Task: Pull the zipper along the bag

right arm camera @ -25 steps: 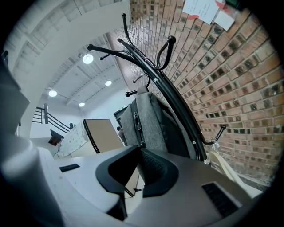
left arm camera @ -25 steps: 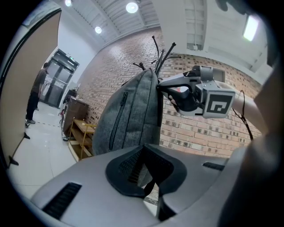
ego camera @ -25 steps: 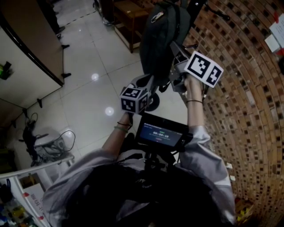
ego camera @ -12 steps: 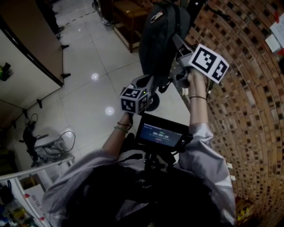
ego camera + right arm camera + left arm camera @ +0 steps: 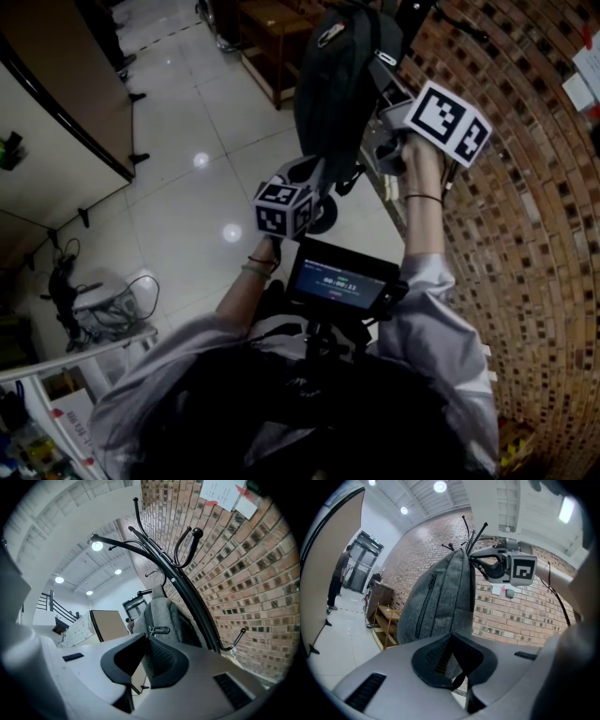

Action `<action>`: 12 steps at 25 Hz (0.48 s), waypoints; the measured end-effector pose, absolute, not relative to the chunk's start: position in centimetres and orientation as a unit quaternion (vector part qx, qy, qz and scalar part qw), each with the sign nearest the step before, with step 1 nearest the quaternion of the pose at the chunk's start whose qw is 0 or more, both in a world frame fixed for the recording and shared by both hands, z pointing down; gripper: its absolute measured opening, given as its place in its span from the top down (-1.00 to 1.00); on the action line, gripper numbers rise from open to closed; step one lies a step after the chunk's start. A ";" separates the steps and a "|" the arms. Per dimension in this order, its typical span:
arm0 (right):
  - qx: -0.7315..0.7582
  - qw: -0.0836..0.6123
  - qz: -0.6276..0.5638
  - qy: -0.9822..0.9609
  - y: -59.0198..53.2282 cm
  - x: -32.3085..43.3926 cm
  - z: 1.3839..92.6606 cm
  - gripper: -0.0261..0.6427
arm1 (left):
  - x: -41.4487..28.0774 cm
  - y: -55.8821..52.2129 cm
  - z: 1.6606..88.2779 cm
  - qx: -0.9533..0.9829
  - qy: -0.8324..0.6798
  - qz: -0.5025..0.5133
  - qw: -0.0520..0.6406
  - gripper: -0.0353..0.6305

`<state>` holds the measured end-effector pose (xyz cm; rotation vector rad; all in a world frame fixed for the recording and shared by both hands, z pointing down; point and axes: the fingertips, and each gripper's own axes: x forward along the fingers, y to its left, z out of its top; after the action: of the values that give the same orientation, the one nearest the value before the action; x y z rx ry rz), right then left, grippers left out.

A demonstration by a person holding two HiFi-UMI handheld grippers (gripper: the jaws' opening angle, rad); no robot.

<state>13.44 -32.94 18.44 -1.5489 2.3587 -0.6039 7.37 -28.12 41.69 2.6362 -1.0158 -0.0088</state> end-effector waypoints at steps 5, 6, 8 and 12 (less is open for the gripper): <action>-0.533 0.131 -0.198 0.812 -32.7 13.5 18.7 0.83 | 7.2 -28.2 41.6 0.921 -0.358 -0.004 0.156 0.87; -0.535 0.129 -0.194 0.812 -32.7 13.5 18.8 0.83 | 7.1 -28.1 41.7 0.920 -0.358 -0.004 0.157 0.87; -0.536 0.129 -0.190 0.813 -32.5 13.4 19.1 0.82 | 7.1 -28.1 41.7 0.920 -0.359 -0.003 0.157 0.87; -0.555 0.112 -0.177 0.805 -32.3 13.7 20.2 0.83 | 7.0 -28.0 41.9 0.919 -0.360 0.001 0.158 0.87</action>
<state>13.73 -32.27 20.16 -1.6284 2.3643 -0.5197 6.99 -27.98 41.87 2.6303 -1.0307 0.0033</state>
